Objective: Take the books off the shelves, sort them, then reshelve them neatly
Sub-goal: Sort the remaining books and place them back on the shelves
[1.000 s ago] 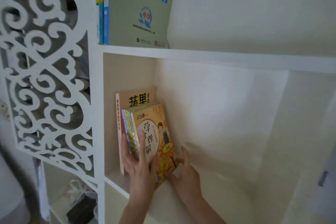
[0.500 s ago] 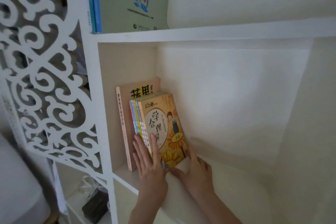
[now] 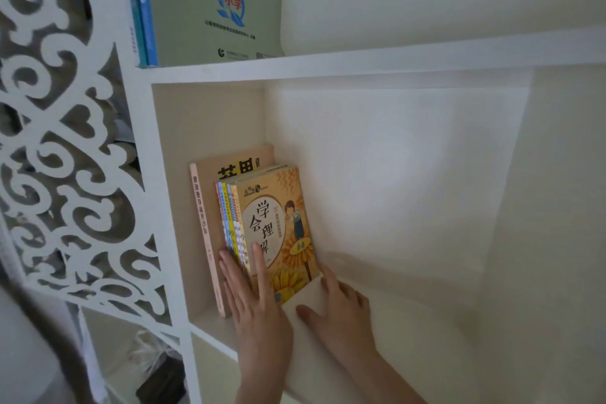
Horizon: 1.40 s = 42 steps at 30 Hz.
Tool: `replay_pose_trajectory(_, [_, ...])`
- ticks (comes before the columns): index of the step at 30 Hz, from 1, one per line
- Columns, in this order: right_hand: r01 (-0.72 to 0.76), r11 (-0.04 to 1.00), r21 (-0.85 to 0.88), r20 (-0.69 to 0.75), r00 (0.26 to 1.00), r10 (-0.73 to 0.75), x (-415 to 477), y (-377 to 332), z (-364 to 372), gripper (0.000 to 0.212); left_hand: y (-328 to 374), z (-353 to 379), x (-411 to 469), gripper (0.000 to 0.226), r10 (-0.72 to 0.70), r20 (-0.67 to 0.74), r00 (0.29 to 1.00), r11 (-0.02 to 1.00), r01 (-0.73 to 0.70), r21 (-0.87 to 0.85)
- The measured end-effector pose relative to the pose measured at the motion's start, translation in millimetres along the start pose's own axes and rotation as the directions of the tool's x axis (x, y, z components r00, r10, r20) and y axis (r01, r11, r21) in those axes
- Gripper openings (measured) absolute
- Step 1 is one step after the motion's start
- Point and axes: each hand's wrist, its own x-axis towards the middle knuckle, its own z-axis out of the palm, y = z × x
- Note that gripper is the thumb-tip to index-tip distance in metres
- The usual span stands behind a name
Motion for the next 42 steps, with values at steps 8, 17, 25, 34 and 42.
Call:
replay_pose_trajectory(8, [-0.043, 0.984, 0.173, -0.026, 0.999, 0.048, -2.6, -2.3, -5.5, 0.073, 10.3, -13.8, 4.9, 0.070, 0.144, -0.142, 0.979, 0.969, -0.169, -0.181])
replay_pose_trajectory(17, [-0.028, 0.977, 0.210, 0.041, 0.999, 0.020, -80.5, -5.4, -29.9, 0.054, -3.9, -17.0, -7.2, 0.035, 0.039, 0.183, 0.982, 0.913, 0.039, -0.405])
replay_pose_trajectory(25, [0.097, 0.965, 0.242, 0.126, 0.983, -0.131, -192.6, 32.1, -72.8, 0.056, 17.1, -27.2, -50.5, 0.037, 0.067, 0.472, 0.879, 0.853, 0.195, -0.485])
replay_pose_trajectory(34, [-0.185, 0.845, 0.502, 0.024, 0.979, 0.200, -333.2, 141.6, -129.9, 0.060, 124.8, -59.2, -192.5, 0.074, 0.347, 0.270, 0.898, 0.782, -0.118, -0.612])
replay_pose_trajectory(42, [-0.414, 0.723, 0.552, -0.014, 0.863, 0.505, -411.9, 218.3, -152.2, 0.063, 230.4, -77.3, -314.6, 0.040, 0.463, 0.719, 0.518, 0.668, 0.330, -0.667])
